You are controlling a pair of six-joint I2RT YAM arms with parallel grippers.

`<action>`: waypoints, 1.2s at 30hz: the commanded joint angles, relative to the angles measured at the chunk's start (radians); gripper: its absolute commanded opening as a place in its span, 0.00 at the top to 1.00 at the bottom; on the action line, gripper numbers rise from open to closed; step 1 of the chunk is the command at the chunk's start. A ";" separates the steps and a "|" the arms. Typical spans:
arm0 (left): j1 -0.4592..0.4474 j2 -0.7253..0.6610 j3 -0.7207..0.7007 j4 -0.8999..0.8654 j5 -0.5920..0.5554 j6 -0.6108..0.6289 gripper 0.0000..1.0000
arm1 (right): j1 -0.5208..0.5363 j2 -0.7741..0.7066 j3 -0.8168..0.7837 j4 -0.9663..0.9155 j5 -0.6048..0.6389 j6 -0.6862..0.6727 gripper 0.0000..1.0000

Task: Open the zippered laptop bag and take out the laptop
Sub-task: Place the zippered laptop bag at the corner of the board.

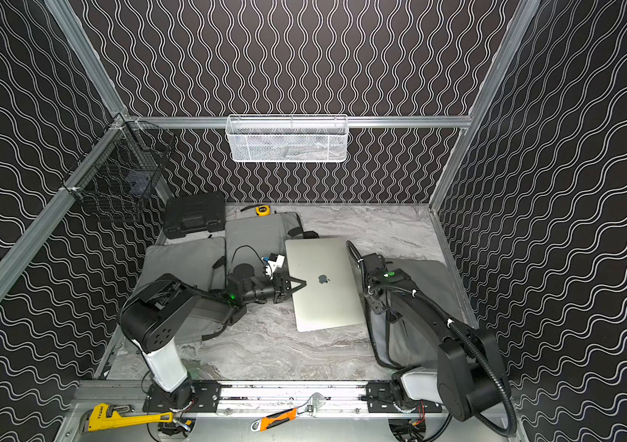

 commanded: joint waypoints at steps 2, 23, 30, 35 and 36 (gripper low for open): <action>0.030 -0.018 -0.010 0.169 0.035 0.018 1.00 | -0.001 -0.061 -0.040 0.011 -0.020 -0.066 1.00; 0.082 -0.205 0.042 -0.201 0.011 0.243 1.00 | 0.004 -0.281 0.118 -0.010 -0.161 -0.049 0.23; 0.120 -0.187 0.093 -0.149 0.073 0.220 1.00 | 0.002 -0.300 0.167 0.191 -0.341 0.113 0.16; 0.182 -0.121 0.091 0.025 0.114 0.133 1.00 | -0.063 -0.227 0.170 0.309 -0.497 0.366 0.13; 0.192 -0.110 0.094 0.046 0.124 0.124 1.00 | -0.094 -0.204 0.170 0.309 -0.566 0.400 0.13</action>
